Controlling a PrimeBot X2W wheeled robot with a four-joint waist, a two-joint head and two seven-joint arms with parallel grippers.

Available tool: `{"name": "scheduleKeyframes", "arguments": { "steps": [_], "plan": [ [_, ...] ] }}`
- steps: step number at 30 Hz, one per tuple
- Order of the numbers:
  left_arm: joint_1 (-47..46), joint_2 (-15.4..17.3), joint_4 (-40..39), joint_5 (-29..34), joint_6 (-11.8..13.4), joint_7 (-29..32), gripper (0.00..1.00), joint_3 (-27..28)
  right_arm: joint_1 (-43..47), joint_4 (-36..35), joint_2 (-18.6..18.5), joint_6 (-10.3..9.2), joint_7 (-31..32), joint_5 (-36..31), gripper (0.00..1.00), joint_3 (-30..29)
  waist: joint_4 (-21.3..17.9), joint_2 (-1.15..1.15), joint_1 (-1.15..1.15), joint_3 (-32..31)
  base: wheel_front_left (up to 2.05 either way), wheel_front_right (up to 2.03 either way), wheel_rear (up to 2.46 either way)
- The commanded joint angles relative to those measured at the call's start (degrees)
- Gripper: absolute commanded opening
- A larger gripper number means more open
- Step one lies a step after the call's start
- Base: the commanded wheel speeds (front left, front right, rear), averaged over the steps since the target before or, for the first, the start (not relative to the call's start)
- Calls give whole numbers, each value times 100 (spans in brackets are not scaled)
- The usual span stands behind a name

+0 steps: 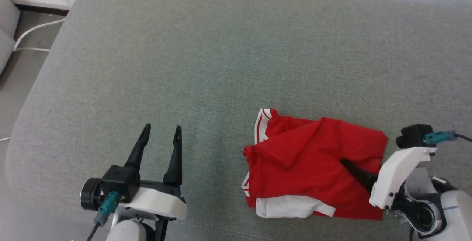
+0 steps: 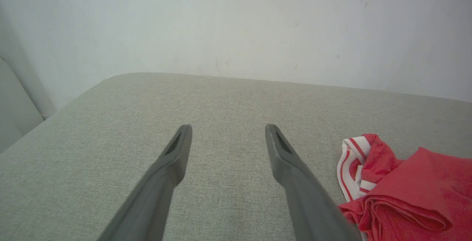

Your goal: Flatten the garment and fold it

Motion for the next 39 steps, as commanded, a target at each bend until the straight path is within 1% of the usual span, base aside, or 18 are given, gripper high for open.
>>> {"name": "scheduleKeyframes", "arguments": {
  "steps": [1, 6, 10, 12, 15, 18, 20, 21, 26, 28, 31, 35, 39],
  "plan": [
    [-89, -7, 11, 18, 32, -27, 100, -25, 53, 247, 39, -6, 2, -46, 0, 213, 26, 0, 0, 13, 0, 0, 0],
    [-107, -7, -69, 4, 59, -27, 100, -76, -125, 326, -194, -6, -468, -166, 0, 585, -117, 0, 0, -94, 0, 0, 0],
    [-88, -7, -77, 10, 51, -27, 100, -145, -322, 159, -605, -6, -866, -545, 0, 902, -407, 0, 0, -240, 0, 0, 0],
    [-73, -7, -85, -7, 53, -27, 100, -217, -443, 2, -896, -6, -932, -878, 0, 1096, -622, 0, 0, -282, 0, 0, 0],
    [-80, -7, -88, -42, 56, -27, 100, -361, -684, -293, -1385, -6, -855, -1351, 0, 1427, -1014, 0, 0, -277, 0, 0, 0],
    [-142, -7, -77, -67, 55, -27, 100, -531, -1017, -589, -1862, -6, -615, -1646, 0, 1753, -1452, 0, 0, -186, 0, 0, 0],
    [-224, -7, -70, -69, 46, -27, 100, -655, -1260, -736, -2199, -6, -388, -1684, 0, 1981, -1740, 0, 0, -67, 0, 0, 0],
    [-224, -7, -70, -69, 46, -27, 100, -655, -1260, -736, -2199, -6, -388, -1684, 0, 1981, -1740, 0, 0, -67, 0, 0, 0],
    [-613, -7, -33, -59, 19, -27, 100, -941, -1700, -820, -3107, -6, -53, -1546, 0, 2343, -2233, 0, 0, 342, 0, 0, 0],
    [-787, -7, -36, -48, 9, -27, 100, -1023, -1852, -767, -3451, -6, -97, -1496, 0, 2416, -2353, 0, 0, 549, 0, 0, 0],
    [-1035, -7, -32, -150, -26, -27, 100, -1120, -2088, -572, -3934, -6, -361, -1495, 0, 2454, -2427, 0, 0, 866, 0, 0, 0],
    [-1395, -7, -132, -155, -52, -27, 100, -1121, -2310, -102, -4352, -6, -888, -1549, 0, 2307, -2373, 0, 0, 1281, 0, 0, 0],
    [-1632, 4, -263, -47, -112, -27, 100, -1122, -2340, 475, -4592, -6, -1335, -1687, 0, 2106, -2254, 0, 0, 1632, 0, 0, 0]
  ]
}}
